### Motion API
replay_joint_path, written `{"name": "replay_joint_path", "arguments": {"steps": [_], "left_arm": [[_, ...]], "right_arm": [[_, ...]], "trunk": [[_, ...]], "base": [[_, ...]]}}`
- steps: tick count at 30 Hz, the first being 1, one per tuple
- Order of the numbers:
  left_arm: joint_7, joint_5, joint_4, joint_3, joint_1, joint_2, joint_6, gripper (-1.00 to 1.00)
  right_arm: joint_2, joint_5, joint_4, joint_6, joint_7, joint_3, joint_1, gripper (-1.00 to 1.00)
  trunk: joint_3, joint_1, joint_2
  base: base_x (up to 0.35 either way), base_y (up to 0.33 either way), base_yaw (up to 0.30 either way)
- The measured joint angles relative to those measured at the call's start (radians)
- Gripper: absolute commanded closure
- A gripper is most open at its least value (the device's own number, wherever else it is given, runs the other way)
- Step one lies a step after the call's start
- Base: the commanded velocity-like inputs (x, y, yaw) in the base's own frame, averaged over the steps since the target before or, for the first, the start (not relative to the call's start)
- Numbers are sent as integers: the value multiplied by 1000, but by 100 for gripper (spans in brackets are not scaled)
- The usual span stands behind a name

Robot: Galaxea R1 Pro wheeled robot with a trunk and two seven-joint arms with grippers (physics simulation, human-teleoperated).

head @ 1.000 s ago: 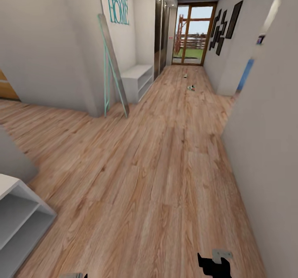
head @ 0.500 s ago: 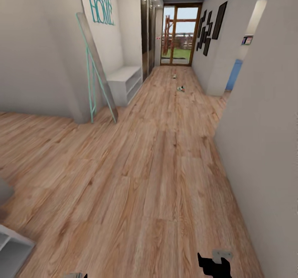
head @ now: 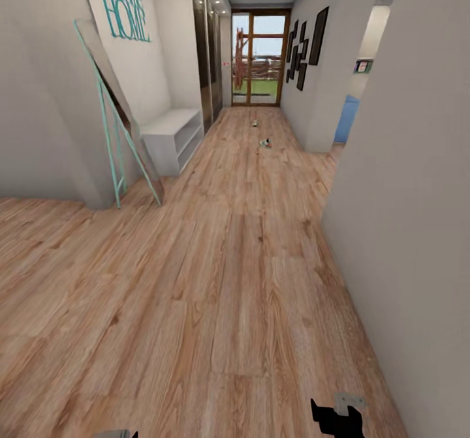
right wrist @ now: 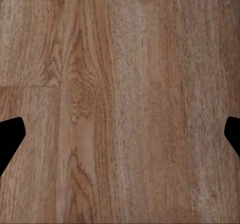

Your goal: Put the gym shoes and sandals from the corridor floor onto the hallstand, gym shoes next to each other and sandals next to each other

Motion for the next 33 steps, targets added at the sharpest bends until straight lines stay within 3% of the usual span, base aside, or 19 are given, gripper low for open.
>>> {"name": "replay_joint_path", "arguments": {"steps": [33], "left_arm": [[0,0,5,0,0,0,0,-100]], "right_arm": [[-1,1,0,0,1,0,0,-100]], "trunk": [[13,0,0]], "base": [[335,0,-2]]}}
